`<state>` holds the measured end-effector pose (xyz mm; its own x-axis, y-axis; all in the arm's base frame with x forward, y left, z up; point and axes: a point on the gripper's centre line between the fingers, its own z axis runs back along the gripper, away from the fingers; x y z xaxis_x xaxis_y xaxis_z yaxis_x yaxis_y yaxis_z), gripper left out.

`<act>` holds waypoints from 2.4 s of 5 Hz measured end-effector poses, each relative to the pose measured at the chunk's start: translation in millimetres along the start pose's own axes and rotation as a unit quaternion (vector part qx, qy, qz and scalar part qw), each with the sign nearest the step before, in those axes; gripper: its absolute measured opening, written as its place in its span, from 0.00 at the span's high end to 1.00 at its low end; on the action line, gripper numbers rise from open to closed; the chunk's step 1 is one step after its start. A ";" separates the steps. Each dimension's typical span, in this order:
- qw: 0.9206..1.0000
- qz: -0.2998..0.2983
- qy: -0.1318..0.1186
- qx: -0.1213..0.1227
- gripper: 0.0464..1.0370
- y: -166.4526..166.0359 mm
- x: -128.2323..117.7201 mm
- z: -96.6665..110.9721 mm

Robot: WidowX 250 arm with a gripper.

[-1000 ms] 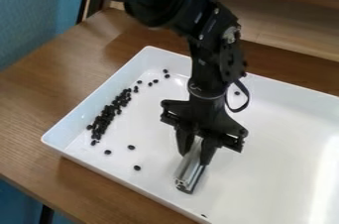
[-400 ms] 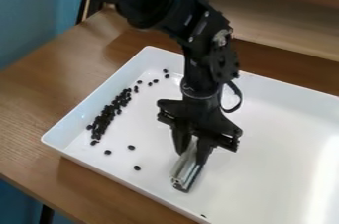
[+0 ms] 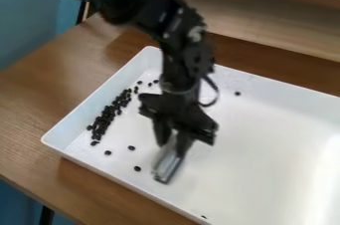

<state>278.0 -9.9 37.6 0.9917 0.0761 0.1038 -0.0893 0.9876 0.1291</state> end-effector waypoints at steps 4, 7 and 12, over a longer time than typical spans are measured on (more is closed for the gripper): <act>1.000 -0.002 0.015 0.014 0.68 82.3 -18.9 -7.7; 0.999 -0.006 0.028 -0.015 0.68 120.3 -24.7 -2.9; 0.997 -0.025 -0.008 -0.066 0.68 -23.2 29.1 42.2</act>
